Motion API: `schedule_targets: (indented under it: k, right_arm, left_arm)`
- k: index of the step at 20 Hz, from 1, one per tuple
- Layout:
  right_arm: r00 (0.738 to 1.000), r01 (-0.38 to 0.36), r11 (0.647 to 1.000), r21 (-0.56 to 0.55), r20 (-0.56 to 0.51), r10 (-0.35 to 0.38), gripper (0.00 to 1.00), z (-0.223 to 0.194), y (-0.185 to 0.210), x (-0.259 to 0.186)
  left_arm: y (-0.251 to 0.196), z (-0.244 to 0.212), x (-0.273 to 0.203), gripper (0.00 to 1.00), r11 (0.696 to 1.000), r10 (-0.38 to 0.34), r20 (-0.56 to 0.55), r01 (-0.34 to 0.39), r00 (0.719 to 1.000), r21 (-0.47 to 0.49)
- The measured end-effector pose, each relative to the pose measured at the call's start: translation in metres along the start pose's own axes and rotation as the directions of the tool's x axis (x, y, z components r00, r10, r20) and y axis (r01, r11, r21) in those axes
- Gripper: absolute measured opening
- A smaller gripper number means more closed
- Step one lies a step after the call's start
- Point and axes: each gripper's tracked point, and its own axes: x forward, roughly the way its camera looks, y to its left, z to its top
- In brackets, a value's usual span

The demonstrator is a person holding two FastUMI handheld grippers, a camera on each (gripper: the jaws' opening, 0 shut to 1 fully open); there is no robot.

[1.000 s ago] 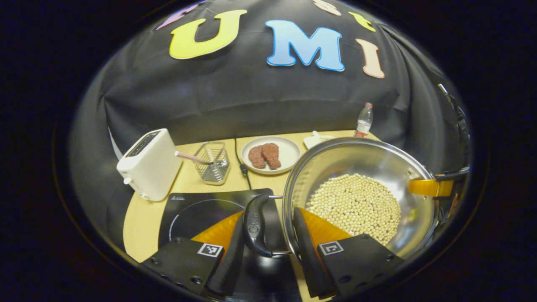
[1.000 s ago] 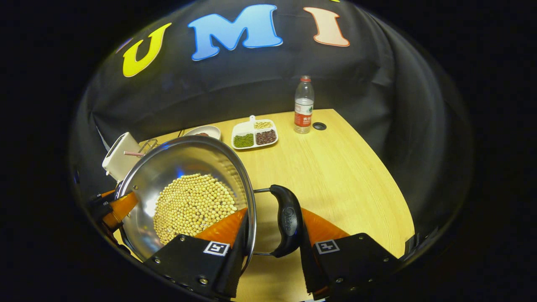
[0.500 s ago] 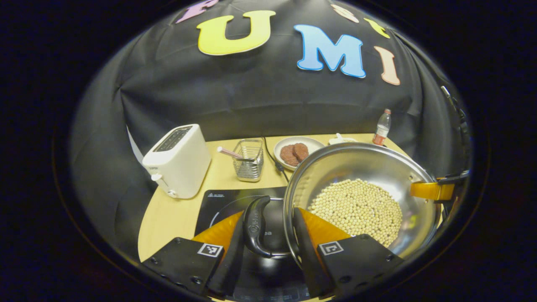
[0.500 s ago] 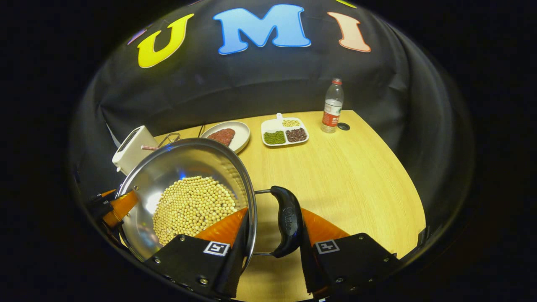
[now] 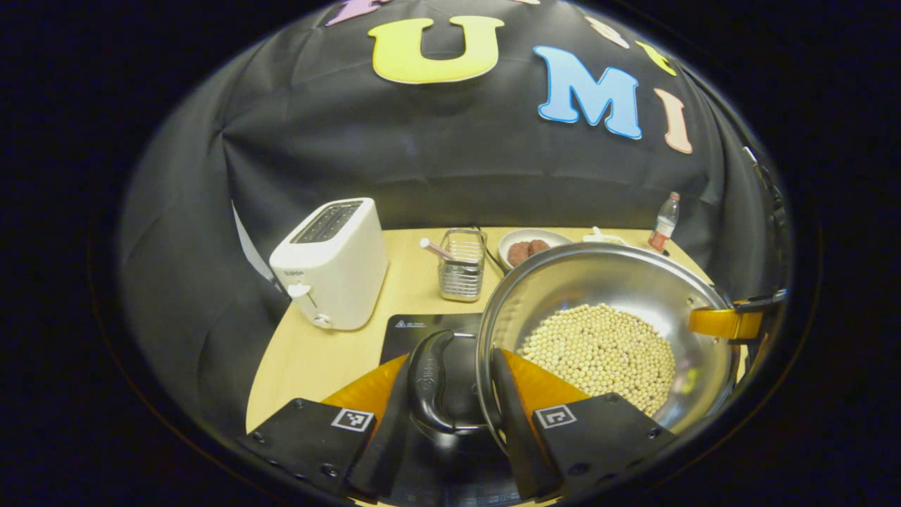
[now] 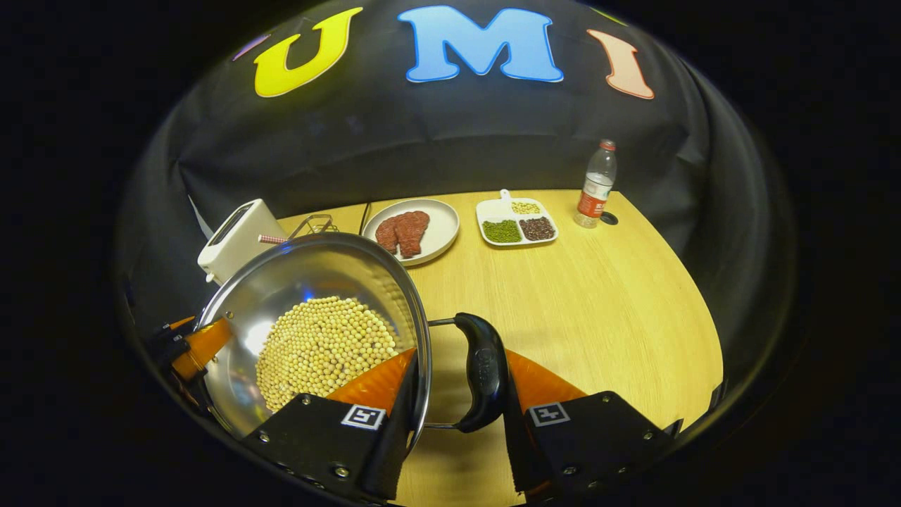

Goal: First push the handle of the pot to place it horizontally, then grasp the pot with both hands and set it on the induction cooktop.

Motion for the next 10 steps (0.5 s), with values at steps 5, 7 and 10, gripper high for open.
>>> schedule_targets:
  k: [5,7,10]
  right_arm:
    - [1.000,-0.008,1.000,-0.014,-0.016,0.008,0.60,0.002,0.027,0.007]
    - [1.000,-0.011,1.000,-0.018,-0.020,0.010,0.60,0.003,0.037,0.011]
    - [1.000,-0.012,1.000,-0.023,-0.029,0.011,0.60,0.004,0.050,0.017]
  left_arm:
    - [0.028,-0.001,0.011,0.69,1.000,0.007,-0.004,-0.007,1.000,-0.014]
    - [0.041,-0.003,0.013,0.69,1.000,0.010,-0.005,-0.010,1.000,-0.022]
    - [0.056,-0.004,0.015,0.65,1.000,0.012,-0.005,-0.012,1.000,-0.025]
